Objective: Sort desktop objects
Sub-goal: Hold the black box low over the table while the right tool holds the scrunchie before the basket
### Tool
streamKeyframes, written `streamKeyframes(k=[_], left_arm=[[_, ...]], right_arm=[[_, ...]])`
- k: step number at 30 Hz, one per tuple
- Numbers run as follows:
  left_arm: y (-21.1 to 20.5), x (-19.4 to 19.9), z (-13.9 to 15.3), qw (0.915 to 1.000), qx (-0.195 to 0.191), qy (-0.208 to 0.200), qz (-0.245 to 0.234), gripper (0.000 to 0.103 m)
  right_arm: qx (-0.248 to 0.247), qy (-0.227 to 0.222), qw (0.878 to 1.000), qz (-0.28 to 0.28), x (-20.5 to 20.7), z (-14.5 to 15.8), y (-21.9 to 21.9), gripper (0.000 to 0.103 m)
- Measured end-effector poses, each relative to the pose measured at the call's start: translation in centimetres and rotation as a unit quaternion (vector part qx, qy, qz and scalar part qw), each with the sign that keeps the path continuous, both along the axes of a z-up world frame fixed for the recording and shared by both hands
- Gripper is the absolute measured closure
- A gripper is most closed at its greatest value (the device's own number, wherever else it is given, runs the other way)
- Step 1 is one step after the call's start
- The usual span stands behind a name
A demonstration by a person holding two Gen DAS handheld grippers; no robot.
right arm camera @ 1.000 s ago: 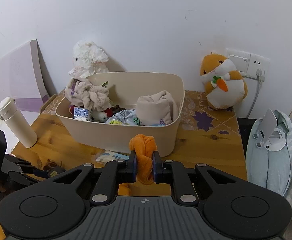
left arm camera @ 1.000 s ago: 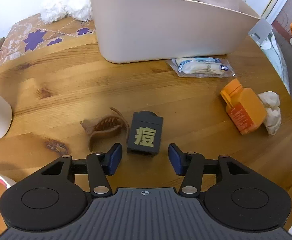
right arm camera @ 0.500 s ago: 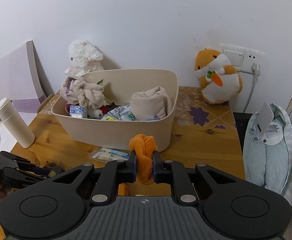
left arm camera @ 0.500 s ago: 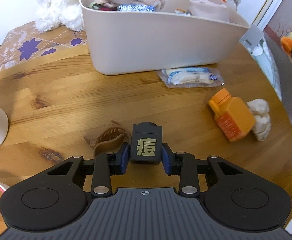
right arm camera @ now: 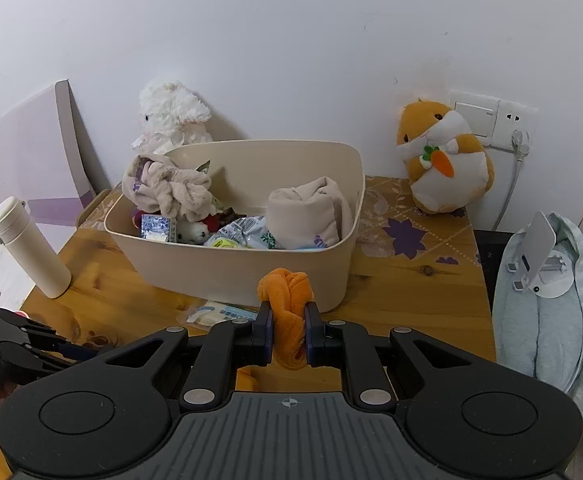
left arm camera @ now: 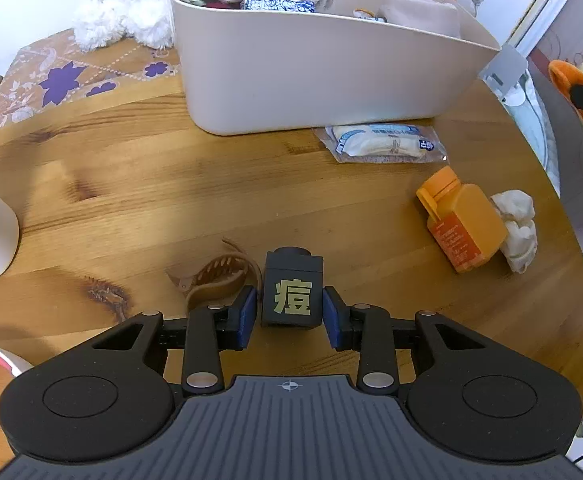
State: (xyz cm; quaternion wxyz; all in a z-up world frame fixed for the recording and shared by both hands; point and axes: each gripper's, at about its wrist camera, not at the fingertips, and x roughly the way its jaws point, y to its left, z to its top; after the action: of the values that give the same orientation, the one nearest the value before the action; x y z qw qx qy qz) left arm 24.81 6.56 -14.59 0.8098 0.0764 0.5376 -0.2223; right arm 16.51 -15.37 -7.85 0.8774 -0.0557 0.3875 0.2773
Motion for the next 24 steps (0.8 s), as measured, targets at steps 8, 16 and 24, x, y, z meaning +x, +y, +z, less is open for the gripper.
streamKeyframes(k=[8,16,24], left_arm=[[-0.3,-0.6,-0.3,0.9995,0.026,0.019,-0.002,0.063],[-0.5,-1.1,0.1,0.9998,0.012,0.001,-0.017,0.070],[-1.3,-1.7,1.2,0.9991,-0.022,0.006,-0.036,0.071]], right_arm=[[0.000,0.004,1.000,0.001,0.3,-0.3,0.1,0.089],[0.000,0.005,1.000,0.003,0.6,-0.6,0.4,0.089],[0.002,0.002,1.000,0.003,0.7,-0.5,0.3,0.089]])
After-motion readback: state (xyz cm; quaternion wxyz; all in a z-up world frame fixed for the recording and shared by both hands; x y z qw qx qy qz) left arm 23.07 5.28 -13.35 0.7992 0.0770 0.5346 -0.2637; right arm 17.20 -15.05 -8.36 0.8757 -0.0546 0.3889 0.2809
